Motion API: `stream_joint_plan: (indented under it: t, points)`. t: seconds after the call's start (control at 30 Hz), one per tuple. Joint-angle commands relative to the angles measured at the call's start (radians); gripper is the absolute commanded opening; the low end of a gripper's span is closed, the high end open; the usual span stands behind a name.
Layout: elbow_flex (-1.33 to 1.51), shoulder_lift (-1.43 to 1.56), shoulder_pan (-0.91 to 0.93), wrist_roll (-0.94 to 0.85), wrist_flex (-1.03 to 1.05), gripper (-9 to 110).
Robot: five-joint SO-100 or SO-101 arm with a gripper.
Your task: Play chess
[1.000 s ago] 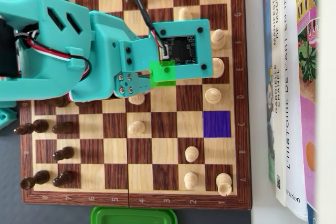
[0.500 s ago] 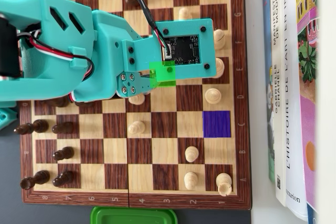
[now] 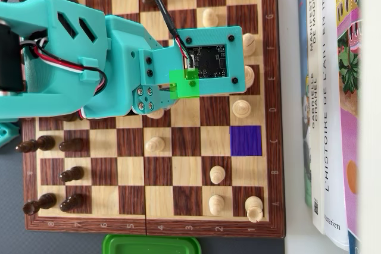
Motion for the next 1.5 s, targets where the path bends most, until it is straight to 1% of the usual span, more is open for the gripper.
stream_joint_plan:
  t: [0.0, 0.3, 0.53, 1.07, 1.2, 1.47]
  points:
    - [-0.048, 0.005, 0.009, -0.002, -0.014, 4]
    - [-0.049, 0.005, 0.009, -0.002, -0.014, 4]
    - [-0.087, -0.058, 0.009, -0.003, -0.003, 4]
    - [-0.08, -0.058, 0.018, -0.015, -0.003, 4]
    - [-0.08, -0.057, 0.017, -0.015, -0.003, 6]
    - [-0.08, -0.057, 0.014, -0.015, -0.003, 7]
